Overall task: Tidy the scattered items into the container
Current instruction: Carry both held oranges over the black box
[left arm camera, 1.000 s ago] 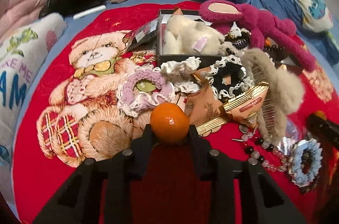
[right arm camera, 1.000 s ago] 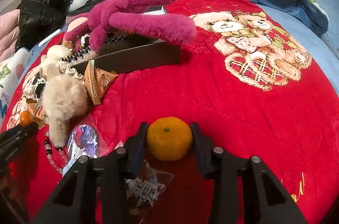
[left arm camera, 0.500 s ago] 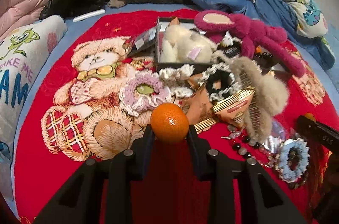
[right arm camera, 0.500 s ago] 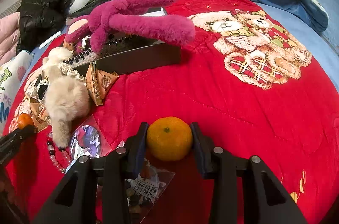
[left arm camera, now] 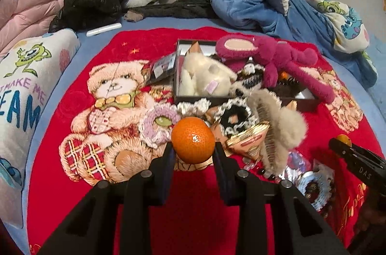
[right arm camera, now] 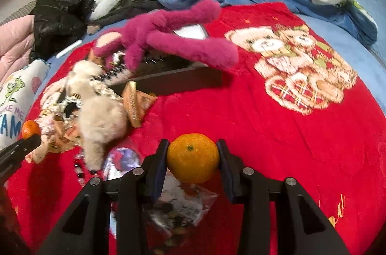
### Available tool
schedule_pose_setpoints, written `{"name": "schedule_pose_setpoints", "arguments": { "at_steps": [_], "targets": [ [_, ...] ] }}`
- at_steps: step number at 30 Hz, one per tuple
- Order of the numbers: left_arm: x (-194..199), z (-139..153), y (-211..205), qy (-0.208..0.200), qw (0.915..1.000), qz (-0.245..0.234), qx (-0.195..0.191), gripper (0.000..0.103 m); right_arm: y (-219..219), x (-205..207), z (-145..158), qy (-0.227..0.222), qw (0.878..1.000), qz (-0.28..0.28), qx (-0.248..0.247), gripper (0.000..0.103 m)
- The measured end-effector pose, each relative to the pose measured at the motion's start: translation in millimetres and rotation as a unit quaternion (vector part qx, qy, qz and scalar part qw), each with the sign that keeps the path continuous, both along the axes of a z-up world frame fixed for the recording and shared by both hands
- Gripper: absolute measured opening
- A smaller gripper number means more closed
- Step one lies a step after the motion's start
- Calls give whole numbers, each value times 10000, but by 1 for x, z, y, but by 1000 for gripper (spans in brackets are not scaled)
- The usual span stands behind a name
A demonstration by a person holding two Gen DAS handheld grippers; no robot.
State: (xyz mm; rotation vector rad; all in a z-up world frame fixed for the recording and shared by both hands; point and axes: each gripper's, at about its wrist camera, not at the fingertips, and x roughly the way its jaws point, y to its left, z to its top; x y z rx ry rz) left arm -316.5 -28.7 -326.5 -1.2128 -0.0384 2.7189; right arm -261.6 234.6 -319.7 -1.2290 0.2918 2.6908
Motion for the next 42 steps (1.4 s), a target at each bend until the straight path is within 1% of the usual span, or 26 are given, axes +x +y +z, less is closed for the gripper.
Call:
{"name": "schedule_pose_setpoints", "arguments": {
  "at_steps": [5, 9, 12, 16, 20, 24, 29, 33, 36, 39, 42],
  "targets": [
    [1, 15, 4, 66, 10000, -74, 9, 32, -21, 1, 23, 263, 9993, 219, 137, 38],
    [5, 32, 8, 181, 9998, -119, 17, 32, -40, 5, 40, 449, 9980, 425, 146, 38],
    [7, 44, 7, 263, 9996, -133, 25, 32, -57, 6, 57, 592, 9961, 608, 250, 38],
    [10, 57, 7, 319, 9994, -150, 20, 32, -73, 8, 76, 737, 9940, 749, 298, 38],
    [14, 66, 6, 391, 9991, -145, 107, 32, -83, 12, 90, 885, 9919, 853, 313, 38],
    [16, 68, 8, 445, 9989, -144, 72, 32, -91, 16, 95, 969, 9902, 931, 373, 38],
    [16, 66, 12, 407, 9990, -165, 36, 32, -88, 16, 94, 962, 9909, 897, 292, 38],
    [16, 65, 13, 399, 9990, -177, 79, 32, -85, 14, 94, 954, 9912, 882, 238, 38],
    [16, 63, 14, 391, 9991, -179, 59, 32, -82, 14, 95, 979, 9913, 871, 105, 38],
    [16, 62, 13, 381, 9991, -179, 69, 32, -80, 13, 93, 965, 9916, 853, 96, 38],
    [16, 61, 12, 351, 9991, -196, 148, 32, -78, 13, 91, 972, 9915, 861, -26, 38]
  ]
}}
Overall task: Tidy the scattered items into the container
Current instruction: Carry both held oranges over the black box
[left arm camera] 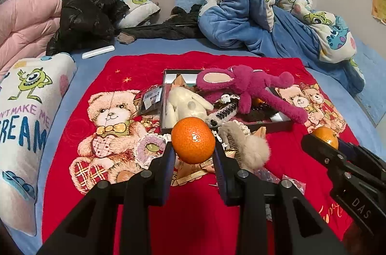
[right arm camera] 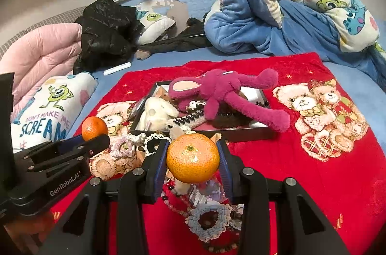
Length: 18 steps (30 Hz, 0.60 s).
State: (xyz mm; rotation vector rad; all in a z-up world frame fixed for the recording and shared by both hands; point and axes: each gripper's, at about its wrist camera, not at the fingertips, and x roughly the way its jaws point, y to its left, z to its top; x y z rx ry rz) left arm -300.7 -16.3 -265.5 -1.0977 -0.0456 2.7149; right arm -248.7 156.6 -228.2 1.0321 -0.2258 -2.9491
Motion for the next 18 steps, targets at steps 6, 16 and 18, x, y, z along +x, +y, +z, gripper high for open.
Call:
{"name": "schedule_pose_setpoints", "arguments": {
  "at_steps": [6, 16, 18],
  "targets": [
    [-3, -4, -2, -65, 10000, -24, -13, 32, 0, -3, -3, -36, 10000, -4, -31, 38],
    [-16, -8, 3, -141, 9998, -110, -37, 32, 2, -18, -2, -85, 9999, 43, -90, 38],
    [-23, -6, 7, -145, 9998, -147, -42, 32, 3, -24, 0, -91, 9999, 67, -100, 38]
  ]
}}
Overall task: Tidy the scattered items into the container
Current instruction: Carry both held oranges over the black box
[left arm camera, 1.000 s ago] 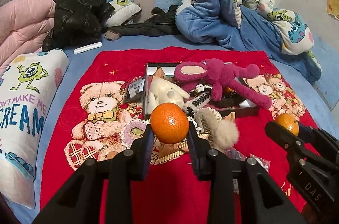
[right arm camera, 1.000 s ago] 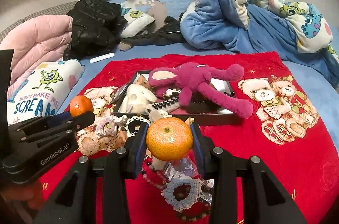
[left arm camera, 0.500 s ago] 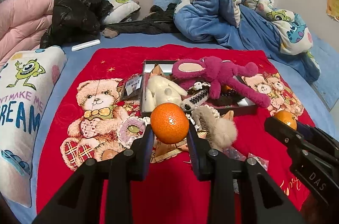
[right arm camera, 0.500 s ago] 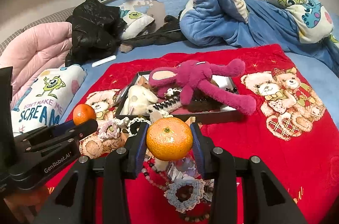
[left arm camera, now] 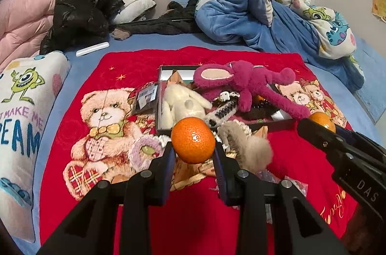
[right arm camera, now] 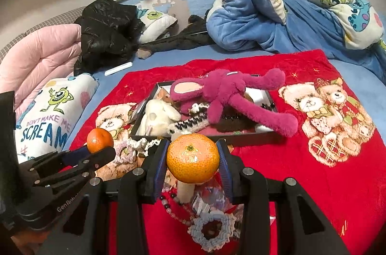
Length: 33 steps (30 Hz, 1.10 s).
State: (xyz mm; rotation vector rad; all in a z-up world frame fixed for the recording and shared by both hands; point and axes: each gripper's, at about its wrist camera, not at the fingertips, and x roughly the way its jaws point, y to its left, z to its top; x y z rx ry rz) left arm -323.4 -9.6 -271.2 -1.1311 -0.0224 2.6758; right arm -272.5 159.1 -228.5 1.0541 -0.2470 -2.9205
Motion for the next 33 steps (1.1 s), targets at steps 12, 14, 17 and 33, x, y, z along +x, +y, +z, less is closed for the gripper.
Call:
{"name": "schedule_pose_setpoints", "arguments": {
  "at_steps": [12, 14, 17, 33],
  "targets": [
    [-59, 8, 31, 246, 9994, -217, 133, 32, 12, -64, 1, 80, 9999, 58, -64, 38],
    [-72, 1, 31, 243, 9995, -133, 145, 32, 12, -78, -6, 15, 10000, 38, 1, 38],
    [-91, -10, 34, 218, 9997, -64, 39, 32, 14, -96, -18, -68, 9999, 106, 45, 38],
    [-112, -53, 33, 409, 9989, -164, 139, 32, 26, -153, -68, -90, 9999, 72, 120, 38]
  ]
}}
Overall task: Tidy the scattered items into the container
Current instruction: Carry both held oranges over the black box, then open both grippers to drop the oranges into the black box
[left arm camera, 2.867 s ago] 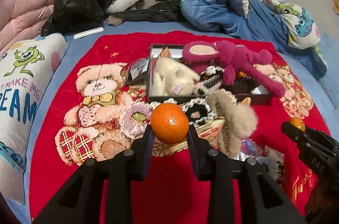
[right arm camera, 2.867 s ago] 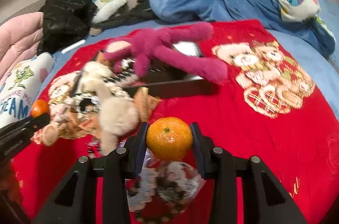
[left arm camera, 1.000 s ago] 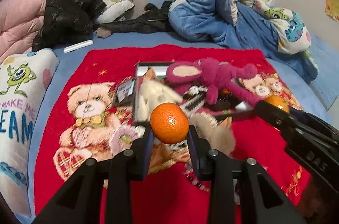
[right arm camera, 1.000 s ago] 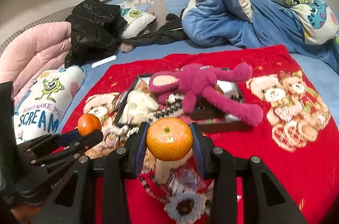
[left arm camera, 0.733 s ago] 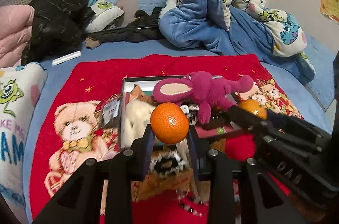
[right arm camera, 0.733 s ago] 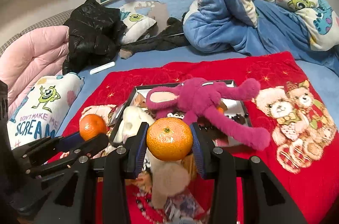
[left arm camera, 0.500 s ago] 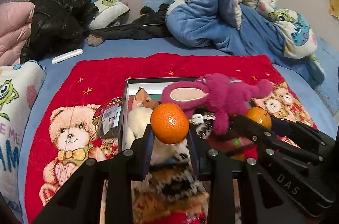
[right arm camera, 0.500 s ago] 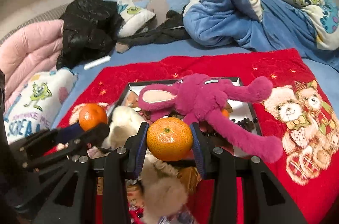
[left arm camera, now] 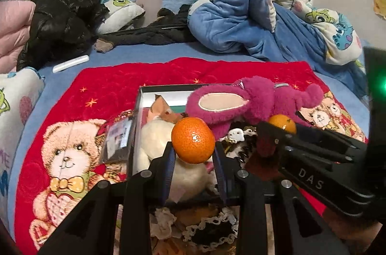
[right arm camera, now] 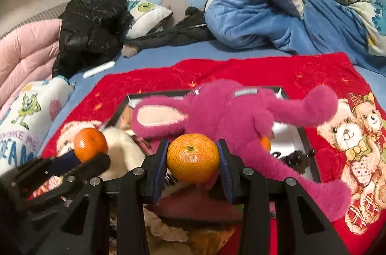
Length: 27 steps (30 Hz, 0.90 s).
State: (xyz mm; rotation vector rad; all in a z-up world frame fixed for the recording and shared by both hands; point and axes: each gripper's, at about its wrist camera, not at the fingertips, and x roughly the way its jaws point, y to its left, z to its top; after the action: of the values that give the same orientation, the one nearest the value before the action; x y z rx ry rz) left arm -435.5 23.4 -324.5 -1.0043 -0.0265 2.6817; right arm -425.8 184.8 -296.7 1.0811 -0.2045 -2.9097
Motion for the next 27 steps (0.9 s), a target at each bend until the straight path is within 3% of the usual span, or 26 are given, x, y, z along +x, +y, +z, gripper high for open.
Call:
{"name": "schedule_pose_setpoints", "arguments": {
  "at_steps": [8, 20, 25, 27],
  "targets": [
    [-7, -22, 6, 21, 10000, -70, -21, 32, 1, 5, -20, -117, 9997, 226, 23, 38],
    [-7, -27, 10, 110, 9998, -168, -41, 34, 8, 4, -33, -155, 9995, 236, -120, 38],
    [-5, -25, 11, 145, 9997, -129, -149, 50, 14, 3, -33, -72, 9990, 241, -357, 46],
    [-5, -24, 9, 162, 9996, 15, -226, 69, 18, 4, -32, -49, 9994, 83, -325, 59]
  ]
}}
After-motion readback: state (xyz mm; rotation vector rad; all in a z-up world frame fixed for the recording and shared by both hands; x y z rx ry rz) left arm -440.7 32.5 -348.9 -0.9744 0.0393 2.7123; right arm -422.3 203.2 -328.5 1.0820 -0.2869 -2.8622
